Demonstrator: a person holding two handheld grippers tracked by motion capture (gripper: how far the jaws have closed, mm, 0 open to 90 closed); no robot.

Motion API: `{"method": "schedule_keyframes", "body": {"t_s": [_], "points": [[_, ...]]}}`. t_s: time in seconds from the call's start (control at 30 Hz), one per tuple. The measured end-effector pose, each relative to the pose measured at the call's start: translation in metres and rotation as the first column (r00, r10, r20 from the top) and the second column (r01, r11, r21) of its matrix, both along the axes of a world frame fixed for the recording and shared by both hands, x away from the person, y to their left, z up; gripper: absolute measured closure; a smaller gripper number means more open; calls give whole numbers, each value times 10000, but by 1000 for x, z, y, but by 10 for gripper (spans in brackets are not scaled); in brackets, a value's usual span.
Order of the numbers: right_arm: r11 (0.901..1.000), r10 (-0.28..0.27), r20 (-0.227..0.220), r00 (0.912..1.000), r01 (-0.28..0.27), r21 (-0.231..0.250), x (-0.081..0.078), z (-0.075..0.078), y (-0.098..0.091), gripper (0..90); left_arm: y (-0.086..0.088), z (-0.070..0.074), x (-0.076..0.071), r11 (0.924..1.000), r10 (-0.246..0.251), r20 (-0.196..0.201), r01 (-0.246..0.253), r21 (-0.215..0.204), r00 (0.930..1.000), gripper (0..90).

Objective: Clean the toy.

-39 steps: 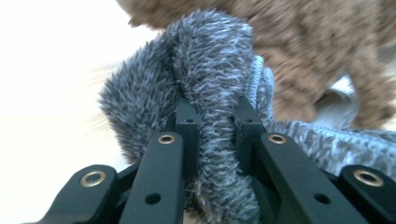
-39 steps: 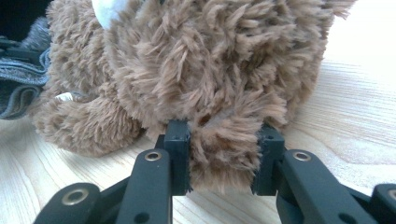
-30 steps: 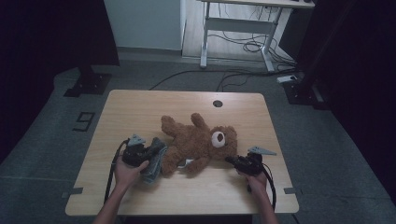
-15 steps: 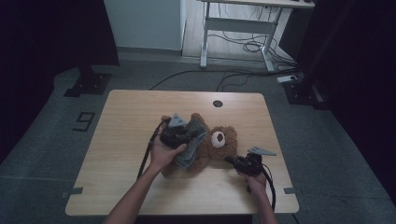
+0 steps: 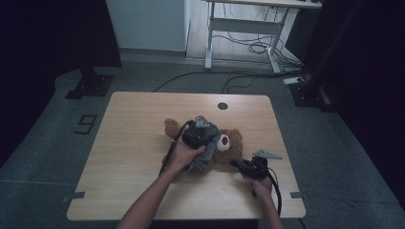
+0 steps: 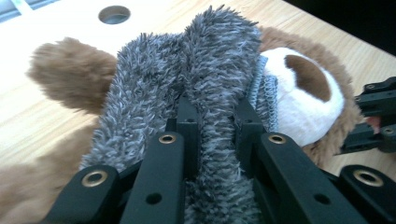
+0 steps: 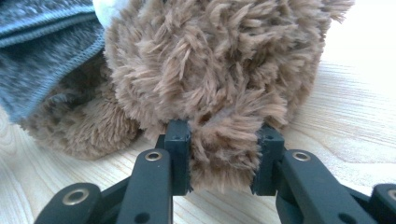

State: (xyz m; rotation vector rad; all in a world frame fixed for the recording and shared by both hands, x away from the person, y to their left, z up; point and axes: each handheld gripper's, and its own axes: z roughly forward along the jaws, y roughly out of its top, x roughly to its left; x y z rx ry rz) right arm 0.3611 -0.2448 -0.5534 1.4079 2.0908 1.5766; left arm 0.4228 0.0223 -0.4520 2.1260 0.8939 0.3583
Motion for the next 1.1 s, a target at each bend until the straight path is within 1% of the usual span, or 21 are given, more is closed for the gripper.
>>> {"method": "schedule_keyframes", "body": {"t_s": [0.13,0.2,0.23,0.27,0.3,0.37,0.4,0.47,0.5,0.57,0.67,0.77,0.8,0.83,0.87,0.9,1.0,1.03,1.1], "points": [[10000,-26,2,10000,26,-32,0,0,0,665,17,6,-1,9990,398,339,-404,177,9986,770],[10000,-70,11,10000,70,22,-1,-1,1,665,29,8,-1,9973,651,462,-666,321,9968,771],[10000,-77,6,10000,77,32,-1,-1,1,666,40,9,1,9950,897,526,-918,401,9946,771],[9999,-87,-14,10000,87,56,-1,-1,1,666,47,9,2,9934,1057,502,-1077,390,9931,772],[10000,-83,-44,10000,84,53,-1,-1,0,666,58,7,4,9908,1298,364,-1311,341,9909,772],[9999,-94,-31,10000,94,99,-1,-1,0,666,75,1,8,9856,1658,145,-1662,317,9861,771],[9999,-96,-38,9999,97,79,-1,-1,0,667,83,-3,10,9823,1833,69,-1834,373,9830,771],[9998,-144,-30,9999,144,108,-1,-1,1,667,97,-13,14,9771,2108,-223,-2101,329,9773,771],[9999,-142,-18,9999,142,95,-1,-1,2,667,104,-19,15,9730,2289,-306,-2278,375,9730,770],[9998,-146,-9,9999,146,126,-1,-1,2,667,113,-27,17,9674,2515,-443,-2498,412,9668,770],[9998,-120,-23,9999,120,141,-1,-1,2,667,122,-36,17,9618,2716,-559,-2688,523,9608,769],[9999,-106,-36,9999,106,129,-1,-1,2,667,132,-40,17,9534,2951,-632,-2895,848,9534,767],[9999,-99,-45,9999,100,109,-1,-1,2,667,135,-38,15,9527,2970,-598,-2915,865,9530,767],[9999,-98,-39,9999,99,97,-1,-1,2,667,137,-34,13,9539,2952,-531,-2911,734,9540,767],[9999,-89,-45,9999,90,78,-1,-1,2,667,138,-29,10,9547,2953,-420,-2932,506,9545,767],[9999,-88,-52,9999,89,69,-1,-1,1,667,138,-22,7,9571,2889,-323,-2879,341,9568,767],[9999,-103,-43,9999,103,48,-1,-1,2,668,133,-1,-2,9670,2544,74,-2543,-141,9671,766],[9999,-100,-38,9999,100,24,-1,-1,2,667,128,8,-6,9719,2334,226,-2324,-382,9721,766],[9999,-117,-17,9999,117,19,-1,-1,2,667,115,22,-12,9806,1898,445,-1871,-587,9808,766]]}}
